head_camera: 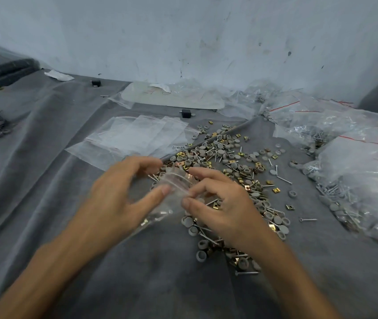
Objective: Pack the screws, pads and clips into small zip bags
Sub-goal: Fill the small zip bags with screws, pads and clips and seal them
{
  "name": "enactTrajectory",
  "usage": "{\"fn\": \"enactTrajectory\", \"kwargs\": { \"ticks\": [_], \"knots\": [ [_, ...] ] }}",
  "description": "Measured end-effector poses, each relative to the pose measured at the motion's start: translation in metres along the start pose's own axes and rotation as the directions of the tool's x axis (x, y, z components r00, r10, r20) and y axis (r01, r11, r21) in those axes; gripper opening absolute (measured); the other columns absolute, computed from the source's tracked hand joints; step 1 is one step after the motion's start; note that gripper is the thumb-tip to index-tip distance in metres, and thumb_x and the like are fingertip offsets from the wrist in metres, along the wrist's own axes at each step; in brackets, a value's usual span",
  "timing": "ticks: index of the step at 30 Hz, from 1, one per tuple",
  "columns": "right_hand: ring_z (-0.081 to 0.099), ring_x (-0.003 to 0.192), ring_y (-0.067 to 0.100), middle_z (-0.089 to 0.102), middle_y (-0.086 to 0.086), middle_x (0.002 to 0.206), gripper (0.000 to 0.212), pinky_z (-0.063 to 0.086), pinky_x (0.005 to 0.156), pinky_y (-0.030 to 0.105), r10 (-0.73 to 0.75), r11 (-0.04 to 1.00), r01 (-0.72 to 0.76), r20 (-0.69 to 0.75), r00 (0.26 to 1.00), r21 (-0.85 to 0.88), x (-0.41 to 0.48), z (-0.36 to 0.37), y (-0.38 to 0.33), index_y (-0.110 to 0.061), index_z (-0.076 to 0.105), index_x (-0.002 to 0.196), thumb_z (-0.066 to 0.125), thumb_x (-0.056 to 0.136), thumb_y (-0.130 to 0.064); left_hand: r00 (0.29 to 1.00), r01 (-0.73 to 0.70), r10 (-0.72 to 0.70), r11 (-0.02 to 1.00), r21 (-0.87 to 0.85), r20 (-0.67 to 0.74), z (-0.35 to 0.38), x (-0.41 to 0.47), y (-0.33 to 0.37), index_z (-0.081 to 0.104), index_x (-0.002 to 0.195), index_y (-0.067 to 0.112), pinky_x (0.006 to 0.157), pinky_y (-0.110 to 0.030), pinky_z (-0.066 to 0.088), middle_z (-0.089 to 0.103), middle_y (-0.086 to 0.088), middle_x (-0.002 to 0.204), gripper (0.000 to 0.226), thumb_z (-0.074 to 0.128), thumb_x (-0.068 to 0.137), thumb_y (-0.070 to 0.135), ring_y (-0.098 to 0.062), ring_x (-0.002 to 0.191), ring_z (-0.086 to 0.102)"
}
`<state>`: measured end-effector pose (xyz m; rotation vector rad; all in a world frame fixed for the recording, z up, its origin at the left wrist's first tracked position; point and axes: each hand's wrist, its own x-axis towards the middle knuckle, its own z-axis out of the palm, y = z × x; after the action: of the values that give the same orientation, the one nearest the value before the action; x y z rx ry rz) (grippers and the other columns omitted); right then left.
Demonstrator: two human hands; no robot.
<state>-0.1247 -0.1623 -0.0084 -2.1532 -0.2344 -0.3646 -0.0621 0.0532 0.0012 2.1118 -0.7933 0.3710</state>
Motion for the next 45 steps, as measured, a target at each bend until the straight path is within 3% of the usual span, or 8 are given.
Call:
{"fn": "enactTrajectory", "kwargs": {
  "ticks": [3,7,10,12,22,35,38,45],
  "knots": [
    [0.068,0.089,0.015,0.071,-0.008,0.101,0.007,0.056,0.076,0.032,-0.02,0.993,0.025,-0.048,0.999,0.114,0.0,-0.007,-0.009,-0.019,0.077,0.088,0.078,0.085,-0.025,0.992,0.045,-0.067,0.978,-0.202,-0.104,-0.005,0.003,0.0,0.069,0.091,0.032,0.08,-0.02,0.052,0.07,0.011,0.088,0.013,0.073,0.086,0.044,-0.005,0.083,0.065],
    [0.068,0.08,0.015,0.071,-0.003,0.089,0.007,0.054,0.069,0.024,-0.061,0.983,0.079,-0.114,0.992,0.165,0.001,-0.01,-0.018,-0.02,0.076,0.087,0.081,0.083,-0.02,0.992,0.087,-0.11,0.941,-0.326,-0.053,-0.006,0.004,0.004,0.073,0.093,0.028,0.079,-0.023,0.052,0.072,0.006,0.088,0.01,0.073,0.09,0.038,-0.008,0.08,0.064],
    [0.068,0.077,0.008,0.07,-0.003,0.087,0.013,0.048,0.068,0.012,-0.063,0.984,0.087,-0.152,0.986,0.156,0.0,-0.012,-0.022,-0.022,0.075,0.087,0.084,0.082,-0.015,0.996,0.091,-0.093,0.922,-0.375,0.013,-0.005,0.002,0.008,0.074,0.093,0.021,0.08,-0.028,0.052,0.072,-0.001,0.089,0.028,0.06,0.093,0.044,-0.018,0.084,0.066],
    [0.068,0.078,0.008,0.069,-0.006,0.087,0.016,0.047,0.068,0.01,-0.057,0.987,0.081,-0.167,0.984,0.139,-0.002,-0.014,-0.024,-0.025,0.074,0.087,0.085,0.081,-0.015,0.996,0.092,-0.088,0.919,-0.384,0.028,-0.005,0.002,0.012,0.075,0.093,0.024,0.078,-0.022,0.053,0.074,0.003,0.087,0.022,0.067,0.092,0.044,-0.012,0.081,0.067],
    [0.07,0.093,0.014,0.069,-0.014,0.104,0.026,0.054,0.076,0.022,-0.046,0.994,0.06,-0.15,0.988,0.09,-0.007,-0.023,-0.039,-0.039,0.073,0.099,0.08,0.076,-0.049,0.991,0.049,-0.101,0.875,-0.481,-0.084,-0.003,-0.001,0.019,0.078,0.093,0.026,0.075,-0.03,0.056,0.074,-0.002,0.084,0.013,0.079,0.084,0.036,-0.031,0.079,0.065],
    [0.069,0.088,0.014,0.069,-0.011,0.097,0.022,0.056,0.07,0.025,-0.042,0.995,0.055,-0.145,0.989,0.089,-0.009,-0.025,-0.045,-0.034,0.067,0.097,0.08,0.081,-0.043,0.99,-0.012,-0.053,0.894,-0.448,-0.134,0.007,-0.008,0.032,0.073,0.09,0.027,0.074,-0.031,0.053,0.071,-0.001,0.083,0.013,0.069,0.086,0.039,-0.022,0.076,0.063],
    [0.064,0.101,0.008,0.065,-0.019,0.105,0.026,0.048,0.076,0.011,-0.108,0.994,0.106,-0.121,0.987,-0.029,-0.01,-0.025,-0.048,-0.037,0.065,0.108,0.075,0.085,-0.041,0.993,-0.037,-0.008,0.923,-0.384,-0.116,0.012,-0.012,0.039,0.071,0.086,0.032,0.073,-0.02,0.05,0.07,0.008,0.082,0.005,0.072,0.09,0.035,-0.011,0.076,0.063],
    [0.062,0.081,0.01,0.063,-0.013,0.082,0.003,0.049,0.074,0.026,-0.263,0.939,0.214,-0.162,0.951,-0.268,-0.011,-0.02,-0.052,-0.02,0.069,0.081,0.072,0.081,-0.021,0.995,-0.068,0.043,0.945,-0.32,-0.085,0.014,-0.015,0.045,0.069,0.088,0.034,0.073,-0.007,0.042,0.067,0.02,0.082,0.003,0.072,0.09,0.035,0.001,0.075,0.06]
  ]
}}
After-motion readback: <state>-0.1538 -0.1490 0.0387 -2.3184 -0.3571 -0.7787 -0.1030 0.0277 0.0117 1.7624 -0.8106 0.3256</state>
